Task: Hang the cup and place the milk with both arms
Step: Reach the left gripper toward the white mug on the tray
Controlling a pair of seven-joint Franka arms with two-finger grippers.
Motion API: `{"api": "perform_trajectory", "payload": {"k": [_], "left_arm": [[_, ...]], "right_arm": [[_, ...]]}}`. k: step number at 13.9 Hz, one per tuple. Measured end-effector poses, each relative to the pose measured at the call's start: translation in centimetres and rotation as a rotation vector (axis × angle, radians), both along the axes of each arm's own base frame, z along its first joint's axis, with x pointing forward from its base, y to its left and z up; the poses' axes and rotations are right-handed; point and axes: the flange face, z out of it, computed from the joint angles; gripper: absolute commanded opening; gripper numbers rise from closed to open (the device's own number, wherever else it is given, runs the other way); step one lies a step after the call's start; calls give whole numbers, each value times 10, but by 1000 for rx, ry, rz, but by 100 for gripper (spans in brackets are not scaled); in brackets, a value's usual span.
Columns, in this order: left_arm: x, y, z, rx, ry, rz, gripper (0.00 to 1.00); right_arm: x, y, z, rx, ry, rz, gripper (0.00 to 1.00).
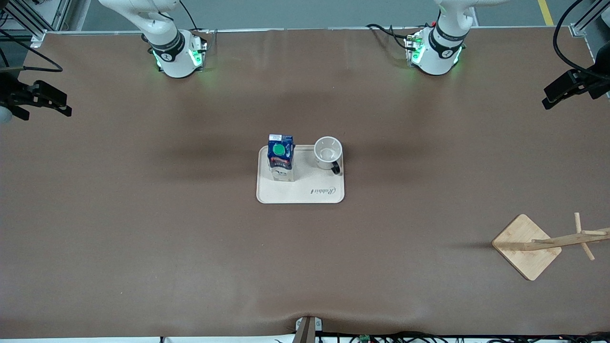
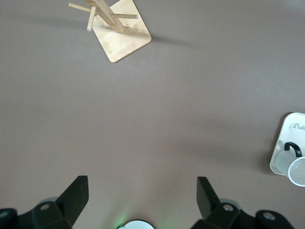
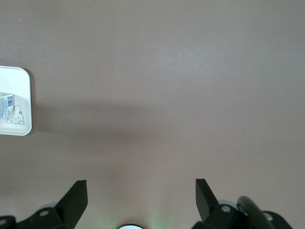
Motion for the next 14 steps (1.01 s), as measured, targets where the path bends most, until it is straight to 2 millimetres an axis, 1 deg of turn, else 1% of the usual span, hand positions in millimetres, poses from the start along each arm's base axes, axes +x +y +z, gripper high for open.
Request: {"api": "perform_trajectory", "payload": {"k": [3,5,6,7,8,10,12,13,14], "left_arm": [[1,0,-1,0,3,0,100],[3,-4,-6,-1,12,-9,100],[4,-11,-10,-6,23,-24,100],[5,-26,-17,-19,44,-49,100],[5,-47,-29,-28,69,-84,100],[4,-102,-57,-36,86,-132,100],[0,-159,-92,-48,70,-118,100],[-4,-184,-110,-50,57,-99,100],[-9,-204,-127,-52,44,-81,100]], "right_arm": [[0,0,0,0,0,0,100],[0,0,0,0,0,0,100],[0,0,0,0,0,1,100],[0,0,0,0,0,1,100],[0,1,0,0,0,1,100],[0,0,0,0,-1,1,100],[0,1,1,0,-1,1,100],[0,1,1,0,-2,1,100],[0,1,1,0,-2,1,100]]}}
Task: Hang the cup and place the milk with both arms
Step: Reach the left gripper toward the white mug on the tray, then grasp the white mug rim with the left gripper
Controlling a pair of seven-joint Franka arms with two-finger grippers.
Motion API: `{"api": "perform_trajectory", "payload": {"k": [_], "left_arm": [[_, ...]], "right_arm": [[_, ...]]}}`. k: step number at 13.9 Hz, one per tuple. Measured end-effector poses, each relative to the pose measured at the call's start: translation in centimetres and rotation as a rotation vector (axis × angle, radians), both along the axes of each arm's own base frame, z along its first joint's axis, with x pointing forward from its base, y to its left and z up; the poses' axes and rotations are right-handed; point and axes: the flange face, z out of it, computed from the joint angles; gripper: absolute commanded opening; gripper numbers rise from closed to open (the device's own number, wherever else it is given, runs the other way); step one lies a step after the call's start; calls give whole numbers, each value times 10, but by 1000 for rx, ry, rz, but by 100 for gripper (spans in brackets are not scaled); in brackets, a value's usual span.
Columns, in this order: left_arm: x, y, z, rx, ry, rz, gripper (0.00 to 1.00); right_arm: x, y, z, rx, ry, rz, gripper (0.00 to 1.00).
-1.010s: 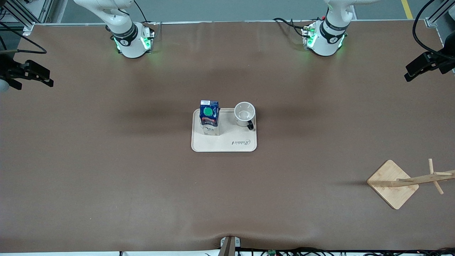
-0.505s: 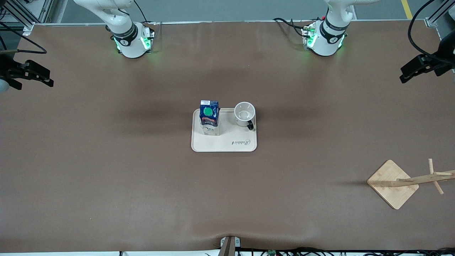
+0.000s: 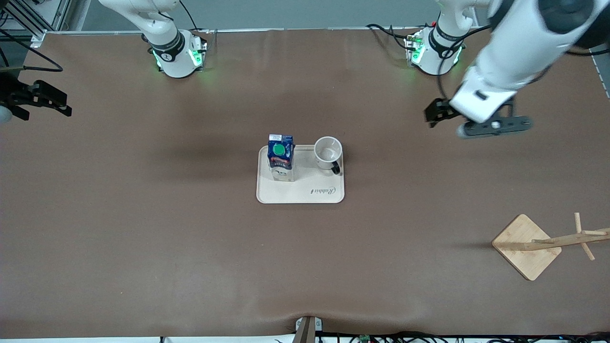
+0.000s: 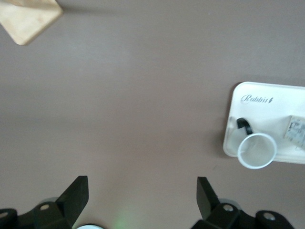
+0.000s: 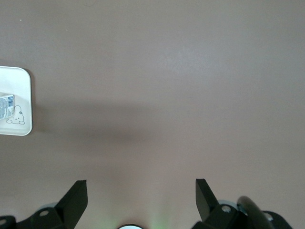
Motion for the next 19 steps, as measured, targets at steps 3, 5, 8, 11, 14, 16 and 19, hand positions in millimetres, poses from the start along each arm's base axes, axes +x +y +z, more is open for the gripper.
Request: {"api": "perform_trajectory", "payload": {"k": [3,5,8,11,14,16,19], "left_arm": [[-15,-47,-54,-21,-32,21,100],[-26,-78,-90,-43,-38,71,100],[-39,-121,-141,-65,5,143,100],[-51,-153,-192,-58,9,186,100],[-61,-171,-233,-71,41,198,92],[-67,-177,-256,-66,73,203,86],[-71,-182,-284,-62,113,197,71]], "right_arm": [[0,0,0,0,0,1,100],[0,0,0,0,-1,1,100],[0,0,0,0,-1,0,100],[0,0,0,0,-1,1,100],[1,2,1,-1,-9,3,100],[1,2,2,-1,-13,5,100],[2,6,8,-2,-26,12,100]]}}
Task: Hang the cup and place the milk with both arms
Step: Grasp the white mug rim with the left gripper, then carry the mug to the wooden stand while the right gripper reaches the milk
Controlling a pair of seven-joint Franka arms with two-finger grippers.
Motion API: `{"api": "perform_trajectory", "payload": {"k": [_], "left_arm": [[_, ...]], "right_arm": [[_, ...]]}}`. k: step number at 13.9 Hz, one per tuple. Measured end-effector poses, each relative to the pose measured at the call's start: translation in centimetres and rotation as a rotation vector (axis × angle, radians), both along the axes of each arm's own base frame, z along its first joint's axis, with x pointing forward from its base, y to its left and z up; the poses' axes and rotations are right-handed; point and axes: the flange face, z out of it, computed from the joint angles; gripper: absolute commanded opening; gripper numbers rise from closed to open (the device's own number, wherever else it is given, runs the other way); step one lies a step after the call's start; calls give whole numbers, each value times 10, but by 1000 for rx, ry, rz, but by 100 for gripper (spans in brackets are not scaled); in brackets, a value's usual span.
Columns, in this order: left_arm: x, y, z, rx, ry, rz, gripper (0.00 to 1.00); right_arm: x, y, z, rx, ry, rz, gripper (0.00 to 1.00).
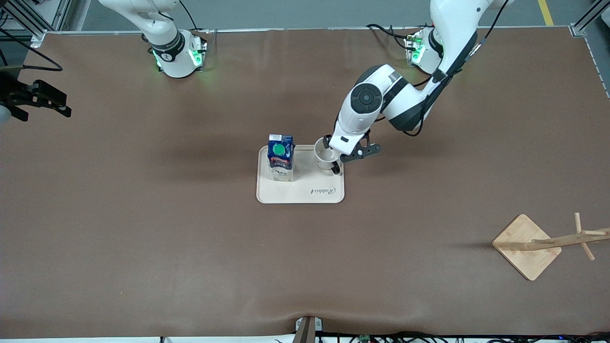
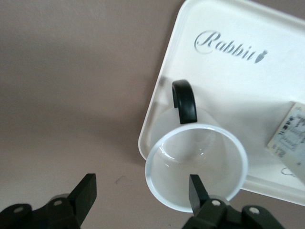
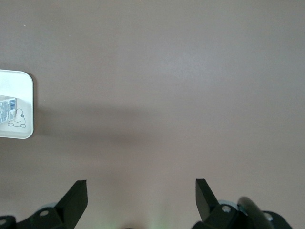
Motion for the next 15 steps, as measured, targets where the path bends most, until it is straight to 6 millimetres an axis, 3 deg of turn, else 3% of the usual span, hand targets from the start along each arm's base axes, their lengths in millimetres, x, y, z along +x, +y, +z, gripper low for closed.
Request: {"api": "perform_trajectory", "payload": {"k": [2,6,8,10,12,15], "left_arm": [[-3,-2,-12,3,21,-2,52],[-2,-4,-27,0,21,33,0],[1,-6,-30,-6,16,40,0],[11,-8,-20,-20,-7,45,0],[30,-11,2,-16,-33,44,0],[71,-5,58,-1,-64,74,0]], "right_arm": [[1,7,3,0,-7,14,100],[3,14,2,0,-5,27,100],[4,14,1,0,-2,27,100],[4,14,-1,0,1,27,100],[5,14,-1,0,2,27,100],[5,15,-2,0,4,30,100]]}}
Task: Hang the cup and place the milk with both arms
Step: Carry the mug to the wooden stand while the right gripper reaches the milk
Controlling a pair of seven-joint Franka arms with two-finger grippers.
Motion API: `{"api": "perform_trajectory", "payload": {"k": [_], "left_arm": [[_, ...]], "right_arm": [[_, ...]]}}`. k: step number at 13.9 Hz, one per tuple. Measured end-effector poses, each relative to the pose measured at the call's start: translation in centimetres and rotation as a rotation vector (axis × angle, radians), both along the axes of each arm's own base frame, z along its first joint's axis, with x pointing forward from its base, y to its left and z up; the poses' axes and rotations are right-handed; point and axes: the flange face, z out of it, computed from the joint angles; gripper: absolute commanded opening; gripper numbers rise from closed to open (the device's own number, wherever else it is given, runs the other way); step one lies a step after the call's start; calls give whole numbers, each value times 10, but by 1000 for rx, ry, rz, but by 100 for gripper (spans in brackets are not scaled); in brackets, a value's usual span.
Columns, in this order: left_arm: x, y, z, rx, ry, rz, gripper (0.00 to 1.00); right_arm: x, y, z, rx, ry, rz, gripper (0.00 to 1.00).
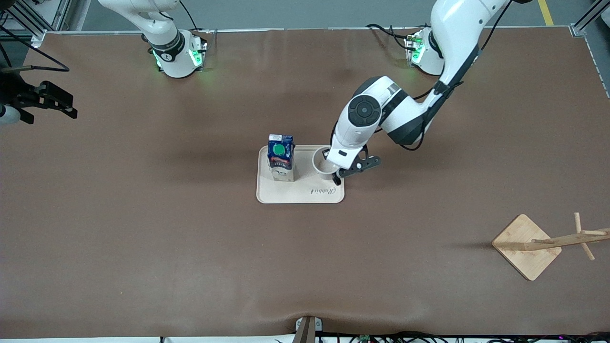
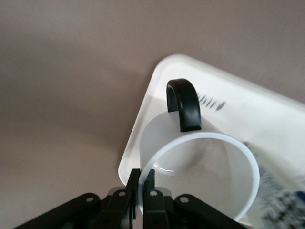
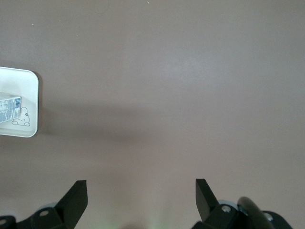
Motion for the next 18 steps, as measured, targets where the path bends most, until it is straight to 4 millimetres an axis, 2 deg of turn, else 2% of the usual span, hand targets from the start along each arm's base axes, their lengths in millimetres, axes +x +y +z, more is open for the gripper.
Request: {"api": "perform_trajectory", "payload": {"k": [1,3,6,7,8,10,14,16,18], "left_arm": [[15,10,21,3,-18,20,0],[45,43,60,0,-65,49,0],[80,109,101,-2,-131,55,0],[90,130,110,-1,-149,46,0],[98,150,119,0,-167,30,0],[111,189,134,7,-199,-4,0],[129,268,155,29,-242,-25,0],[138,316,165,42,-263,-36,0],[144,355,174,51,-282,-49,0]], "right_arm": [[2,2,-4,0,9,5,100],[13,10,-25,1,48,21,100],[35,13,-70,3,123,28,100],[40,12,-79,3,139,26,100],[42,12,-84,5,145,25,100],[44,19,-80,14,138,22,100],[42,70,-75,103,142,-100,100],[44,102,-84,125,160,-130,100],[47,146,-100,123,164,-113,100]]}}
